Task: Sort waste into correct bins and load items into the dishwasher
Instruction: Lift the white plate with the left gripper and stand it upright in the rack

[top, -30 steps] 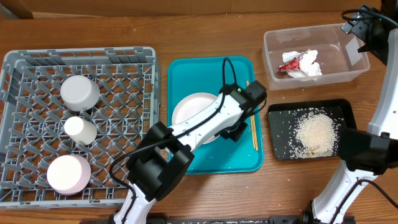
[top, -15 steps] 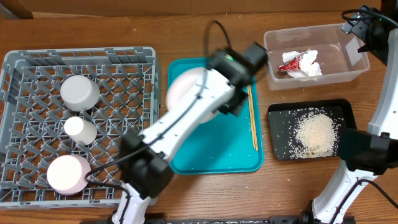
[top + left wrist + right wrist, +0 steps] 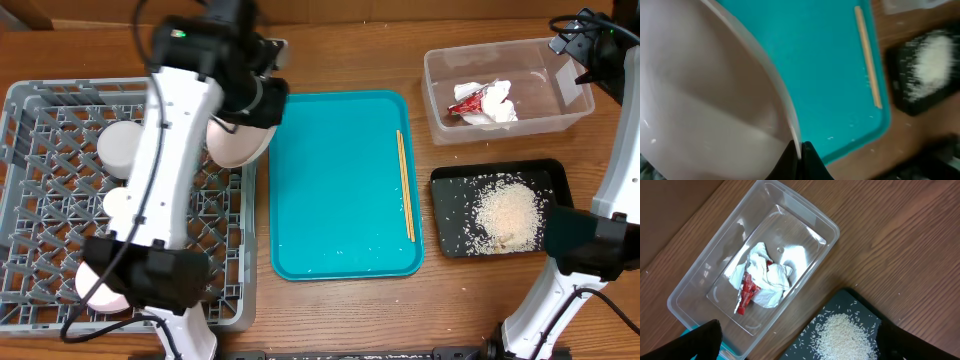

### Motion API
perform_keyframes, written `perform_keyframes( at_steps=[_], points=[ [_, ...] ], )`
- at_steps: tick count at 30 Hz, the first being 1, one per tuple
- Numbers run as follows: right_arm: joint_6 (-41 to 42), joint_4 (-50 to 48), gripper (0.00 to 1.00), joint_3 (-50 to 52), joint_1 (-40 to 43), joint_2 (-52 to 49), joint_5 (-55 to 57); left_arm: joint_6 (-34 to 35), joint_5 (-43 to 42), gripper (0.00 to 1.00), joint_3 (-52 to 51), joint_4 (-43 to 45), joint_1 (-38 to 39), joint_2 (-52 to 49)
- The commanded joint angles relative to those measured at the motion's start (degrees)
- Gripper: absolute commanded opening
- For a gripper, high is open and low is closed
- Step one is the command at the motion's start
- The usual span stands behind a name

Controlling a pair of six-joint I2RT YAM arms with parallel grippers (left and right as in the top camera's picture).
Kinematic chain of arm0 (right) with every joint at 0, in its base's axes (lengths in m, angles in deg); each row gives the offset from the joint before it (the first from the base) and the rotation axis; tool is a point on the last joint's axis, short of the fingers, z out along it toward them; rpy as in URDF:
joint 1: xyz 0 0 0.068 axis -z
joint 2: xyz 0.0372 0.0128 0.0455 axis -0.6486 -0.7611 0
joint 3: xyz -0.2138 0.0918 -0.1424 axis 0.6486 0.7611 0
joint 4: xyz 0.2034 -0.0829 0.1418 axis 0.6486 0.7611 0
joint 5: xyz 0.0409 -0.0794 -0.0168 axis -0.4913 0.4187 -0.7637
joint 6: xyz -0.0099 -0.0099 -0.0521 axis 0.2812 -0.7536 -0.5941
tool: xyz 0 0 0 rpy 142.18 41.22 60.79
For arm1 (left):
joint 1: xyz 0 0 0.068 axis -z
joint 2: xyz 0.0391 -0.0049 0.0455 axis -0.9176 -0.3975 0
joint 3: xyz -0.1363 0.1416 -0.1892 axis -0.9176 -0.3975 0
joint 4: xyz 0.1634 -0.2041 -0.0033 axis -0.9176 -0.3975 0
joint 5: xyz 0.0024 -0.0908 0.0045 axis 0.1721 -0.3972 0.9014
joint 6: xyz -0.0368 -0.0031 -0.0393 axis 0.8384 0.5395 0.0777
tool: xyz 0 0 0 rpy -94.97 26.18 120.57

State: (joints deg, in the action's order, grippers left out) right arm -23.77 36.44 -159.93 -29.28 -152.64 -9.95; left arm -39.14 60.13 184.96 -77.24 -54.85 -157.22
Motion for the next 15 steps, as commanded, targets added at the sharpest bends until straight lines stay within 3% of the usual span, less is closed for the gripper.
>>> perform_keyframes(
  at_steps=[1, 7, 15],
  points=[
    [-0.4, -0.1, 1.00, -0.8, 0.1, 1.4, 0.6, -13.1, -21.0, 0.04, 1.0, -0.2, -5.5, 0.9],
    [-0.4, -0.1, 1.00, -0.8, 0.1, 1.4, 0.6, -16.1, -34.9, 0.04, 0.9, -0.3, -13.4, 0.9],
    [-0.4, -0.1, 1.00, -0.8, 0.1, 1.4, 0.6, -16.9, -36.5, 0.04, -1.3, -0.6, -17.3, 0.4]
  ],
)
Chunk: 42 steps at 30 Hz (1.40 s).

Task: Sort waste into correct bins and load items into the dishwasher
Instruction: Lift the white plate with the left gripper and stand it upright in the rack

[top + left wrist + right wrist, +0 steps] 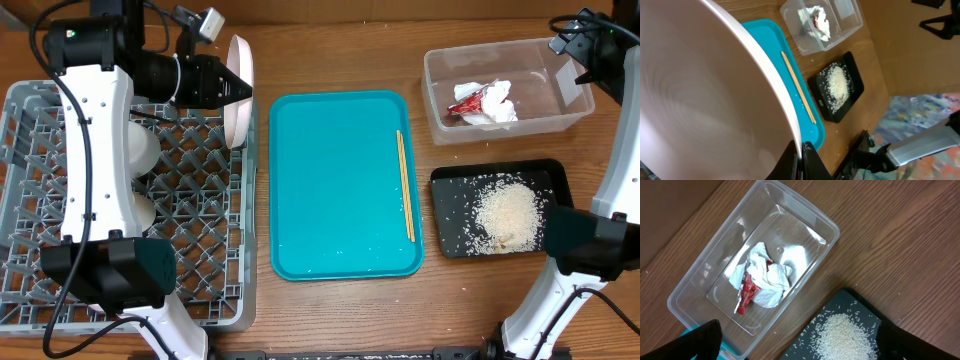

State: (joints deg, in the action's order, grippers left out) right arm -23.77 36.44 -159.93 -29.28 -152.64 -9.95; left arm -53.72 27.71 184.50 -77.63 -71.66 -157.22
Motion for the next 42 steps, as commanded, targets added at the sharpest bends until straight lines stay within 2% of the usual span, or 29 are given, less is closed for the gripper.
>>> perform_keyframes(
  at_steps=[1, 8, 13, 23, 42],
  points=[
    [-0.4, -0.1, 1.00, -0.8, 0.1, 1.4, 0.6, -2.3, -4.3, 0.04, -1.4, -0.2, -0.5, 0.3],
    [-0.4, -0.1, 1.00, -0.8, 0.1, 1.4, 0.6, -2.8, -9.0, 0.04, -8.4, 2.4, -0.8, 0.2],
    [-0.4, -0.1, 1.00, -0.8, 0.1, 1.4, 0.6, -2.7, -9.1, 0.04, -12.3, 4.0, -2.2, 0.2],
    [-0.4, -0.1, 1.00, -0.8, 0.1, 1.4, 0.6, -2.8, -9.2, 0.04, -12.6, 3.5, -7.3, 0.2],
    [-0.4, -0.1, 1.00, -0.8, 0.1, 1.4, 0.6, -6.6, -7.2, 0.04, -16.1, 3.3, -6.9, 0.2]
  ],
)
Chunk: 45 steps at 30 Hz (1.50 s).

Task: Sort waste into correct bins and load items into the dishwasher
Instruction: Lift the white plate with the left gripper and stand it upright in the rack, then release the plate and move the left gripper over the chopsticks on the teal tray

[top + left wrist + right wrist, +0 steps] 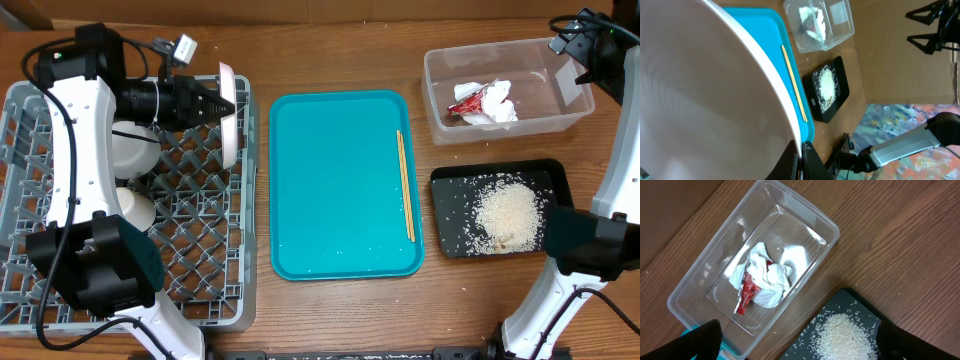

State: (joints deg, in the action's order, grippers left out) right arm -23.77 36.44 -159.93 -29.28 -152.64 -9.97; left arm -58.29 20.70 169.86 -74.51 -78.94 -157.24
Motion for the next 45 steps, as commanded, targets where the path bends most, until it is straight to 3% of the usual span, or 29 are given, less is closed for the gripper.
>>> perform_keyframes(
  at_steps=[1, 4, 5, 6, 8, 9, 16, 22, 26, 31, 35, 37, 38, 39, 41, 43, 45],
  points=[
    [-0.4, -0.1, 1.00, -0.8, 0.1, 1.4, 0.6, -2.1, -0.2, 0.04, -2.3, 0.3, 0.4, 0.2],
    [-0.4, -0.1, 1.00, -0.8, 0.1, 1.4, 0.6, -2.1, -0.2, 0.09, -3.8, 0.6, 0.4, 0.2],
    [-0.4, -0.1, 1.00, -0.8, 0.1, 1.4, 0.6, -2.1, -0.2, 0.21, -4.0, 0.6, 0.4, 0.2],
    [-0.4, -0.1, 1.00, -0.8, 0.1, 1.4, 0.6, -2.0, -0.2, 0.39, -4.1, 0.6, 0.4, 0.2],
    [-0.4, -0.1, 1.00, -0.8, 0.1, 1.4, 0.6, -2.0, -0.2, 0.91, -4.1, 0.6, 0.4, 0.2],
    [-0.4, -0.1, 1.00, -0.8, 0.1, 1.4, 0.6, -2.0, -0.2, 1.00, -4.1, 0.6, 0.4, 0.2],
    [-0.4, -0.1, 1.00, -0.8, 0.1, 1.4, 0.6, -1.0, -0.2, 1.00, -1.2, 0.1, 0.2, 0.3],
    [-0.4, -0.1, 1.00, -0.8, 0.1, 1.4, 0.6, -0.7, -0.2, 0.98, 8.3, -4.8, 0.7, 1.4],
    [-0.4, -0.1, 1.00, -0.8, 0.1, 1.4, 0.6, -0.7, 1.2, 0.88, 13.7, -7.6, 5.0, 3.3],
    [-0.4, -0.1, 1.00, -0.8, 0.1, 1.4, 0.6, -0.8, 5.8, 0.62, 14.1, -6.9, 16.8, 4.3],
    [-0.4, -0.1, 1.00, -0.8, 0.1, 1.4, 0.6, -0.7, 6.0, 0.49, 13.9, -3.8, 26.2, 2.7],
    [-0.4, -0.1, 1.00, -0.8, 0.1, 1.4, 0.6, -0.5, 6.4, 0.51, 13.8, -1.9, 30.6, 1.4],
    [-0.4, -0.1, 1.00, -0.8, 0.1, 1.4, 0.6, 1.2, 7.8, 0.70, 13.8, -0.3, 33.2, 0.6],
    [-0.4, -0.1, 1.00, -0.8, 0.1, 1.4, 0.6, 4.8, 10.8, 0.79, 13.8, 1.6, 35.6, -0.4],
    [-0.4, -0.1, 1.00, -0.8, 0.1, 1.4, 0.6, 16.3, 21.4, 0.77, 13.8, 5.0, 39.5, -2.3],
    [-0.4, -0.1, 1.00, -0.8, 0.1, 1.4, 0.6, 32.7, 39.8, 0.80, 13.8, 6.6, 43.9, -4.7],
    [-0.4, -0.1, 1.00, -0.8, 0.1, 1.4, 0.6, 42.8, 53.9, 0.89, 13.8, 6.4, 47.6, -7.3]
  ],
)
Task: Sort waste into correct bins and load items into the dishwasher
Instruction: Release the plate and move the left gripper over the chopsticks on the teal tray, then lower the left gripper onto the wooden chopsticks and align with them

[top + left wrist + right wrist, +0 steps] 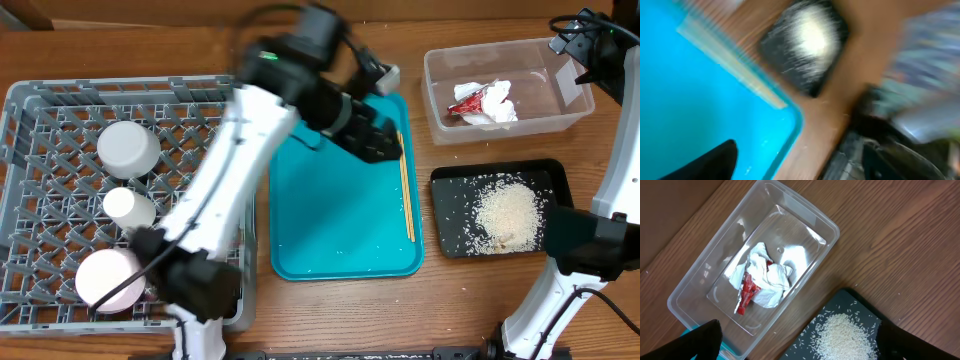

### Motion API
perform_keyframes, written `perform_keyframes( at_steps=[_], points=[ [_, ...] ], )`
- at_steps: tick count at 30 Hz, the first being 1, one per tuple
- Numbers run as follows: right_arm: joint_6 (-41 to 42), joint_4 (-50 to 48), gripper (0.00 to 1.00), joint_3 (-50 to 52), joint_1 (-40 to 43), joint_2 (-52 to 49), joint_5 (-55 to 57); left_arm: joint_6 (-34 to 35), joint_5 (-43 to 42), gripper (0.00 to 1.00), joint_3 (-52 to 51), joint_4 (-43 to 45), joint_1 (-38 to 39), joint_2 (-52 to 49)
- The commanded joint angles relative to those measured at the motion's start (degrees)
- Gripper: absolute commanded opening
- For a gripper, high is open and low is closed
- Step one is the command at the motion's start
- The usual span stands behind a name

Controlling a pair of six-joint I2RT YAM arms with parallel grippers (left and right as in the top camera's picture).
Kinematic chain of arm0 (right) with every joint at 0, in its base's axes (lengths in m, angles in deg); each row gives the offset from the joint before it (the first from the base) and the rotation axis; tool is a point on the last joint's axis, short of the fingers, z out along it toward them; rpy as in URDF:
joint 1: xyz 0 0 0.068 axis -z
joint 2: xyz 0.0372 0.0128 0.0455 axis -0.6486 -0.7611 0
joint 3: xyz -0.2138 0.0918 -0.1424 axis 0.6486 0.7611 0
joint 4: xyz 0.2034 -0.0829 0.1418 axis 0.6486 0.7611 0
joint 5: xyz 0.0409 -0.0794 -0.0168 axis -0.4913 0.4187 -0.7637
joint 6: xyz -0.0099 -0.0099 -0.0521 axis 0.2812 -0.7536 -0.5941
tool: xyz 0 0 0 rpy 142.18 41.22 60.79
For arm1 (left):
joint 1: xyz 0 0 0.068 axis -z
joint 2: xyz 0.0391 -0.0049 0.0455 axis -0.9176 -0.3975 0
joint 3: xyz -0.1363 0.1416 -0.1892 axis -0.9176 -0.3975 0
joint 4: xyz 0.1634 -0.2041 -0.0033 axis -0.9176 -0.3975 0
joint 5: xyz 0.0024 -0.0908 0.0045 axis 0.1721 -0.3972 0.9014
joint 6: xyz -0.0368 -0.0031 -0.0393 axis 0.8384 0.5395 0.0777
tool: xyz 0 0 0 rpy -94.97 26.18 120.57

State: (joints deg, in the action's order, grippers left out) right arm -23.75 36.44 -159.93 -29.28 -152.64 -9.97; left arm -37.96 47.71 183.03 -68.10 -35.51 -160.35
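My left gripper (386,146) hangs blurred over the right part of the teal tray (320,230), open and empty, close to the wooden chopstick (406,185). In the left wrist view the chopstick (730,62) lies on the tray ahead of the open gripper (800,165). The grey dishwasher rack (60,100) holds a white cup (127,148), a smaller one (128,208) and a pale round dish (105,275). No pink plate shows; the arm covers the rack's right edge. My right gripper (797,345) is open, high above the clear bin (805,225).
The clear bin (440,95) holds crumpled white tissue (495,100) and a red wrapper (466,103). A black tray (450,235) with a heap of rice (508,212) sits below it, right of the teal tray. Rice grains dot the teal tray's front.
My left gripper was shut on the pink plate at the rack's right edge; now it is open and empty over the teal tray near the chopstick. The right arm has not moved.
My left gripper held the pink plate at the teal tray's left edge, then on edge above the rack's back right corner, then lower against the rack's right side. Now the plate is out of the gripper, which is over the tray. The right gripper stayed open above the bin.
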Motion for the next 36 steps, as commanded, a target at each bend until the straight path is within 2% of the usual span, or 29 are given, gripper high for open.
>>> perform_keyframes(
  at_steps=[1, 9, 12, 16, 18, 20, 25, 28, 32, 36],
  points=[
    [-0.5, -0.1, 1.00, -0.8, 0.1, 1.4, 0.6, 23.6, 29.8, 1.00, 0.6, 0.2, 5.7, -5.4],
    [-0.5, -0.1, 1.00, -0.8, 0.1, 1.4, 0.6, 25.0, 28.1, 1.00, 0.6, 3.5, 14.4, -14.0],
    [-0.5, -0.1, 1.00, -0.8, 0.1, 1.4, 0.6, 29.7, 28.0, 0.81, 0.6, 3.4, 14.8, -16.6],
    [-0.5, -0.1, 1.00, -0.8, 0.1, 1.4, 0.6, 37.0, 27.8, 0.34, 0.6, 3.6, 14.6, -20.1],
    [-0.5, -0.1, 1.00, -0.8, 0.1, 1.4, 0.6, 38.3, 27.8, 0.22, 0.6, 4.5, 14.6, -21.5],
    [-0.5, -0.1, 1.00, -0.8, 0.1, 1.4, 0.6, 38.3, 27.8, 0.22, 0.6, 5.9, 14.6, -22.9],
    [-0.5, -0.1, 1.00, -0.8, 0.1, 1.4, 0.6, 38.4, 27.8, 0.37, 0.6, 9.6, 14.6, -24.7],
    [-0.4, -0.1, 1.00, -0.8, 0.1, 1.4, 0.6, 40.8, 28.0, 0.36, 0.6, 11.3, 14.6, -24.9],
    [-0.5, -0.1, 1.00, -0.8, 0.1, 1.4, 0.6, 43.7, 28.5, 0.30, 0.6, 13.0, 14.6, -24.9],
    [-0.4, -0.1, 1.00, -0.8, 0.1, 1.4, 0.6, 45.2, 33.2, 0.26, 0.2, 13.0, 14.8, -24.9]
  ],
)
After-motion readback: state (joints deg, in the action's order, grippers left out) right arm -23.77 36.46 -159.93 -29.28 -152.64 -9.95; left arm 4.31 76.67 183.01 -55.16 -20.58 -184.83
